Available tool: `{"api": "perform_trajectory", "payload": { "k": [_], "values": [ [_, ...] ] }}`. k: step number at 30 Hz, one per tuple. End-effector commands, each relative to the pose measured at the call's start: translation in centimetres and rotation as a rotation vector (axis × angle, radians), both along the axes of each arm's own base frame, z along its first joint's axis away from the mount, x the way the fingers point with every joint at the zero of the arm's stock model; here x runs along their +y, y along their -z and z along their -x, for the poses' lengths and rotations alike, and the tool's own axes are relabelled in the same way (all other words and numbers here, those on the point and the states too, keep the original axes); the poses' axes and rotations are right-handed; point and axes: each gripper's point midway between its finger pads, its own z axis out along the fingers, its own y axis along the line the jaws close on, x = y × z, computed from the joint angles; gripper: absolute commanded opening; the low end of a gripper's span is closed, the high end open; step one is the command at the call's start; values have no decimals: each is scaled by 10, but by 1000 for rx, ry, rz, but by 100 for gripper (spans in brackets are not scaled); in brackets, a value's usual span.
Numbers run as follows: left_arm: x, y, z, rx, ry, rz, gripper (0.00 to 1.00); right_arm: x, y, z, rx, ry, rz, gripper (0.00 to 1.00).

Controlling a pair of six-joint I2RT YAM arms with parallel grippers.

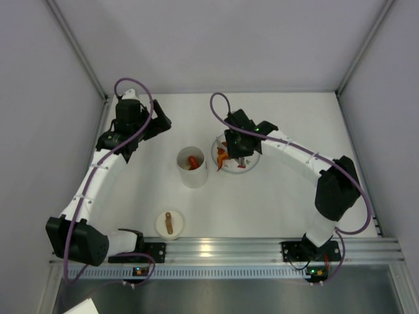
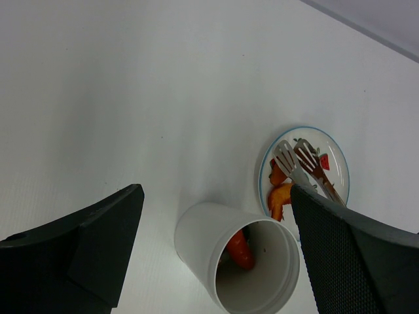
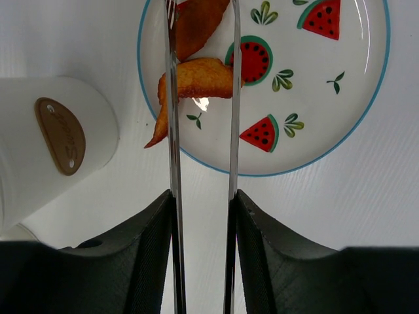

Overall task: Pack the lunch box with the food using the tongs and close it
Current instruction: Pick up the fake food from the plate.

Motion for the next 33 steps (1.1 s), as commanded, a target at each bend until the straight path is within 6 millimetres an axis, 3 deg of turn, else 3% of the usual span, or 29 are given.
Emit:
{"api": "perform_trajectory", "payload": {
  "k": [1,16,25,33],
  "values": [
    [-1,-7,-2,-22,-2,2,99,-6,-22,-10,-63,27,-20,40],
    [-1,-8,-1,-24,-2,3,99,-10,-11,14,-8,4,-51,40],
    [-1,-7,-1,-23,-1,5,99,5,-17,21,-1,-37,-80,40],
    [-1,-8,-2,-23,0,6,99,14,-8,27,36,-64,-90,40]
  ]
}}
